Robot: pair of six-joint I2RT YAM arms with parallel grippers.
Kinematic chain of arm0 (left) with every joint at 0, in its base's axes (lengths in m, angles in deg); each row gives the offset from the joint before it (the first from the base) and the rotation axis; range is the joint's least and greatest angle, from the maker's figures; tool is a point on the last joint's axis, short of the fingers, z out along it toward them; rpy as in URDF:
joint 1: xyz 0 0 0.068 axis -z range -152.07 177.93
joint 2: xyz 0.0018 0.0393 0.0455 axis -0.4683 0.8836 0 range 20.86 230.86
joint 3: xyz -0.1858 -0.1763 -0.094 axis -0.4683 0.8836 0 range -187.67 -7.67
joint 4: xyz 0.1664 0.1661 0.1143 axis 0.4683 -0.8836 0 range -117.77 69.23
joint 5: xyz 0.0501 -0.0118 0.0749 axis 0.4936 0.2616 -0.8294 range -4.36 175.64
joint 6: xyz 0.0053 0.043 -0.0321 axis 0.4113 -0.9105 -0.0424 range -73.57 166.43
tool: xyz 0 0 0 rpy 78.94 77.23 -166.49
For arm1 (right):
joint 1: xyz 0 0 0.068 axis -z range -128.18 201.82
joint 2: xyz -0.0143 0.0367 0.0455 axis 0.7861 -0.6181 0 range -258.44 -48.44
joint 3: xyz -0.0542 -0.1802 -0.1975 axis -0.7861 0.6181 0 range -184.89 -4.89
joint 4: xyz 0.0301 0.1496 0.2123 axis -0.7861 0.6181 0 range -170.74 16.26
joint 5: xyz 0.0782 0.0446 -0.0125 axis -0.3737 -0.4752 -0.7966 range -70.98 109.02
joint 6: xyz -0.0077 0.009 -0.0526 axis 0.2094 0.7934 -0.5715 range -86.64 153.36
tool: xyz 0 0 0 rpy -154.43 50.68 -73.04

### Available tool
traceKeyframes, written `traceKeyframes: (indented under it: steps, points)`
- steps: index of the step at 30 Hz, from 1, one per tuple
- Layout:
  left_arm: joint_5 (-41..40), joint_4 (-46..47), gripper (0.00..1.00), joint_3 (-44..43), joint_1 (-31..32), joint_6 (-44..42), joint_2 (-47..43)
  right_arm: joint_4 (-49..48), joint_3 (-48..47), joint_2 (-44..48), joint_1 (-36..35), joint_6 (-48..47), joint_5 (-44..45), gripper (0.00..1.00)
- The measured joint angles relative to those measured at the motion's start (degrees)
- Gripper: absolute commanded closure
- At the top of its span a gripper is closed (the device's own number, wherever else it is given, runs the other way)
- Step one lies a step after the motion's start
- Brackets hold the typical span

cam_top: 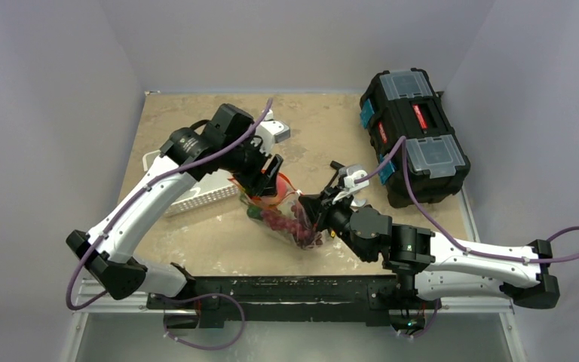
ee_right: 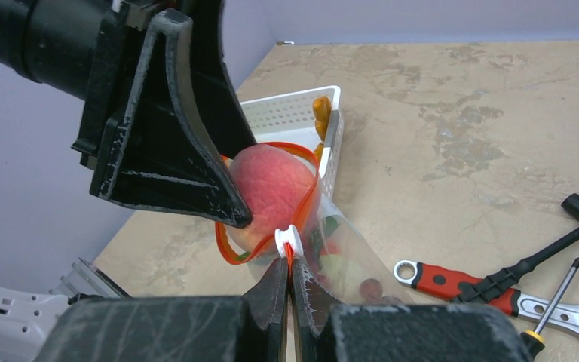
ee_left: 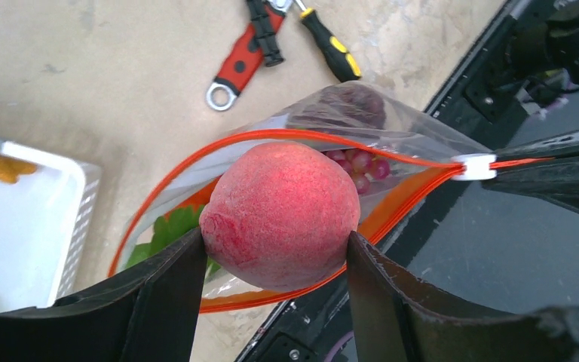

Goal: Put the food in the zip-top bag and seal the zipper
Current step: Place the fake fruit in the zipper food storage bag.

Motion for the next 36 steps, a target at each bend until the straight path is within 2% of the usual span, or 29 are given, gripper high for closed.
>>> traceKeyframes:
  steps: [6, 9, 17, 19, 21, 23, 26, 27, 29, 36]
  points:
    - [9.25, -0.96, 0.99, -0.59, 0.76, -2.51, 4.81, -0.98, 0.0, -0.35, 0.0, -1.16, -1.75, 1.0]
    - [13.4, 0.31, 0.98, 2.01, 1.92, -3.87, 4.63, -1.29, 0.0, -0.42, 0.0, -1.33, -2.93, 1.0]
    - [16.35, 5.18, 0.92, 6.71, 2.49, -4.07, 0.28, -4.52, 0.0, -0.42, 0.04, -3.02, -5.99, 1.0]
    - [16.44, 6.91, 0.83, 7.04, 2.51, -3.19, 0.02, -5.2, 0.0, -0.42, 0.11, -3.23, -6.08, 1.0]
    - [16.83, 9.01, 0.63, 8.15, 2.51, -2.32, -0.15, -5.49, 0.0, -0.42, 0.15, -3.28, -6.03, 1.0]
    - [17.14, 11.28, 0.48, 9.79, 2.49, -1.16, -0.24, -5.46, 0.0, -0.42, 0.22, -3.28, -5.97, 1.0]
    - [17.14, 14.6, 0.14, 13.09, 2.38, 0.7, -0.74, -5.46, 0.0, -0.37, 0.31, -3.19, -5.92, 1.0]
    - [17.18, 15.67, 0.06, 14.47, 2.08, 1.51, -1.18, -5.46, 0.0, -0.33, 0.31, -3.17, -5.95, 1.0]
    - [17.4, 17.14, 0.0, 16.85, 1.14, 2.86, -2.29, -5.4, 0.07, -0.22, 0.31, -3.08, -5.95, 1.0]
    - [20.74, 20.44, 0.0, 22.34, -6.84, 6.54, -9.7, -5.81, 0.44, -0.11, 0.28, -2.93, -6.1, 1.0]
